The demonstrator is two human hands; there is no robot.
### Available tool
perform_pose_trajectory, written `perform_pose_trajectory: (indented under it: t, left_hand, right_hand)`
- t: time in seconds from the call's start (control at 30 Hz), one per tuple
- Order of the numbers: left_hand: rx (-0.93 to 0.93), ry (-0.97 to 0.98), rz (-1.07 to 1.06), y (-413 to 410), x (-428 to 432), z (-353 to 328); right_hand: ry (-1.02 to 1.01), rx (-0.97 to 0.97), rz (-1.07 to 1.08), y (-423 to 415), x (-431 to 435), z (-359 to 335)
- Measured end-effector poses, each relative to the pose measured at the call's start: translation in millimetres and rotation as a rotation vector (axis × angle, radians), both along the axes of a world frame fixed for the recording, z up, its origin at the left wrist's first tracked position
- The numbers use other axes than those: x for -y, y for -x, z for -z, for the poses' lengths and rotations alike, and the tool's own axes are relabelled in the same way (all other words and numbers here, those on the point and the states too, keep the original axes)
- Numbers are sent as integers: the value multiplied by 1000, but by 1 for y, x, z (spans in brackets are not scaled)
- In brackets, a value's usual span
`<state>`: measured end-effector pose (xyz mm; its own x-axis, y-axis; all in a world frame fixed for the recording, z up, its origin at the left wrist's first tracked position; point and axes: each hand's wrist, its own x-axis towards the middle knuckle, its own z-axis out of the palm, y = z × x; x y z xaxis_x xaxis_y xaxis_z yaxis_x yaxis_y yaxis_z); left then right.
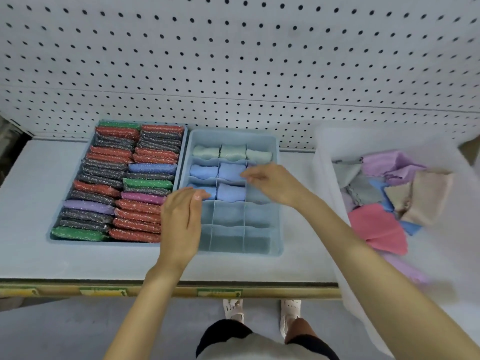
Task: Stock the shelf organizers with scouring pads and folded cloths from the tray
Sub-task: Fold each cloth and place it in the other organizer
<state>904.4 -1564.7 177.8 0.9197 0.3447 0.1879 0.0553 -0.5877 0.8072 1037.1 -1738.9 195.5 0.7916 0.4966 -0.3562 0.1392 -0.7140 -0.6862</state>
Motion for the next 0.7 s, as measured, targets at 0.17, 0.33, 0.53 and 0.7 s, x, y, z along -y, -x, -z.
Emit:
perform_pose_trajectory:
  t: [0.17, 0.33, 0.53, 0.7]
  left_hand:
    - [-67, 256, 139, -12, 91, -32]
    - [-198, 306, 363, -15, 200, -38]
    - [-171, 125, 409, -21, 251, -21]
    - [-132, 44, 372, -20, 257, -9]
  right_hand:
    - [-452, -82, 283, 23, 101, -44]
    - [-314, -51, 412, 45, 236, -35]
    - [184, -100, 209, 51, 318, 29]
    - [305, 274, -50, 34, 304, 51]
